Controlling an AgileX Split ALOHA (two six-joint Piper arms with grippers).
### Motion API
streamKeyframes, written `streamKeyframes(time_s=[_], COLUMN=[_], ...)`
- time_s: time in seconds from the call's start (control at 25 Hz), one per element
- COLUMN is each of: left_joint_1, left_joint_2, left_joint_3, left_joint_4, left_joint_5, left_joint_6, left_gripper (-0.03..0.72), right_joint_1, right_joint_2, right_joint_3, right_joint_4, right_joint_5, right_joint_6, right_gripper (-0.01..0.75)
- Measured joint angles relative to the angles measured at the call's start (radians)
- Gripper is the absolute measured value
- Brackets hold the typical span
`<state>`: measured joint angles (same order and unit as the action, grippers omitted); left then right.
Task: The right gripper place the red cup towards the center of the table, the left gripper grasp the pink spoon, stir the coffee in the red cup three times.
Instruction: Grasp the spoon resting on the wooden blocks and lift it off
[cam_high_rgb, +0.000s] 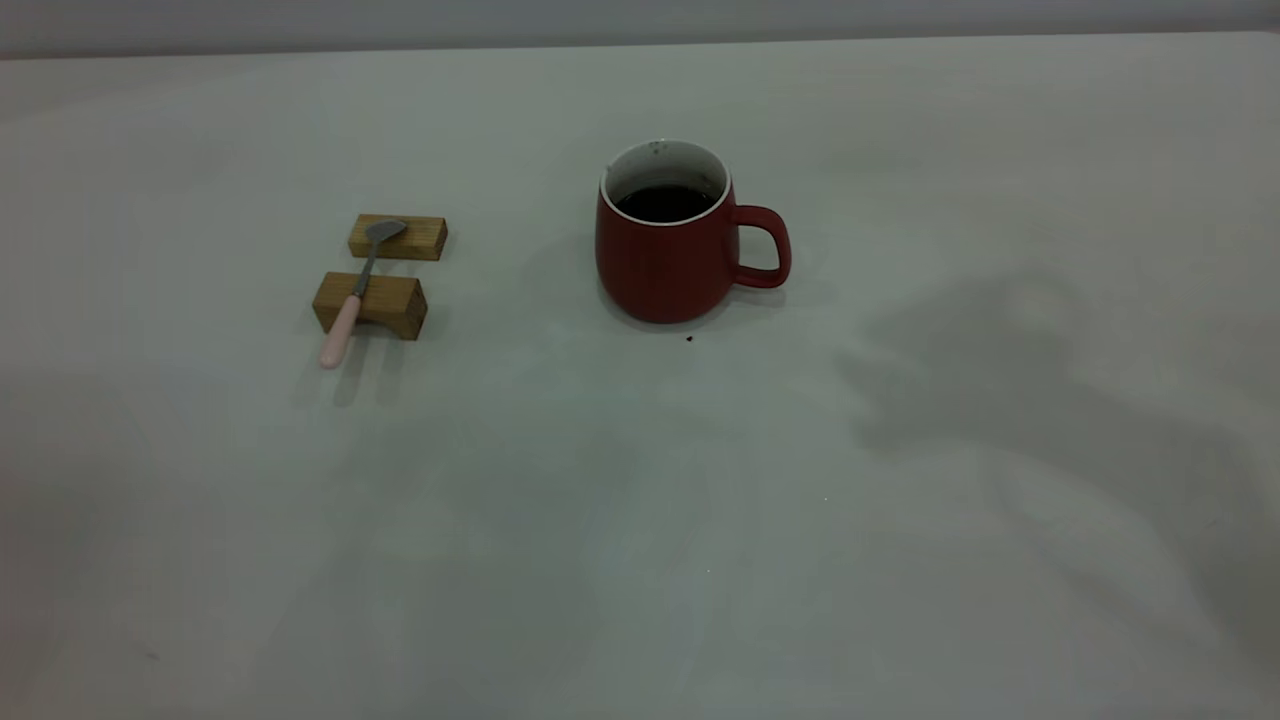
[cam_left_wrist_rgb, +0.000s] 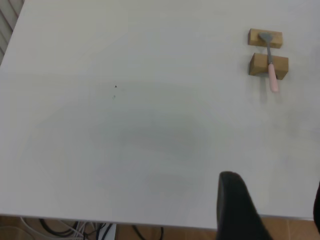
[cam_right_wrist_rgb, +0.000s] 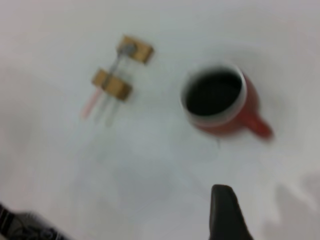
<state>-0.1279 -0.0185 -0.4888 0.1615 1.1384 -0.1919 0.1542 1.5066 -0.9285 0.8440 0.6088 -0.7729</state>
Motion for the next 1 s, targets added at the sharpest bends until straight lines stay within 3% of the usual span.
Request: streamKeyframes(time_s=[0.16,0.32,0.56,0.76,1.0], left_joint_1=[0.000,0.000,0.000,0.000,0.000], left_joint_2=[0.000,0.000,0.000,0.000,0.000], left_joint_3=[0.000,0.000,0.000,0.000,0.000], left_joint_4=[0.000,0.000,0.000,0.000,0.000], left_joint_5=[0.000,0.000,0.000,0.000,0.000], left_joint_6=[0.000,0.000,0.000,0.000,0.000], left_gripper=[0.445,0.445,0.445,0.445,0.445], right_joint_1=[-0.100,-0.185,-0.164,-0.143,-0.143], right_joint_2=[-0.256,-0.414,-0.638,-0.845,-1.117], right_joint_3=[0.169,0.267,0.425,0.450,0.451], right_joint_4=[-0.295,-0.496,-0.622,-0.669,-0.714], right_joint_5=[0.175,0.328,0.335,0.343,0.482], right_joint_6=[0.325,0.472,0.600,0.666,0.699], right_gripper=[0.483,0.483,0.483,0.481,0.481])
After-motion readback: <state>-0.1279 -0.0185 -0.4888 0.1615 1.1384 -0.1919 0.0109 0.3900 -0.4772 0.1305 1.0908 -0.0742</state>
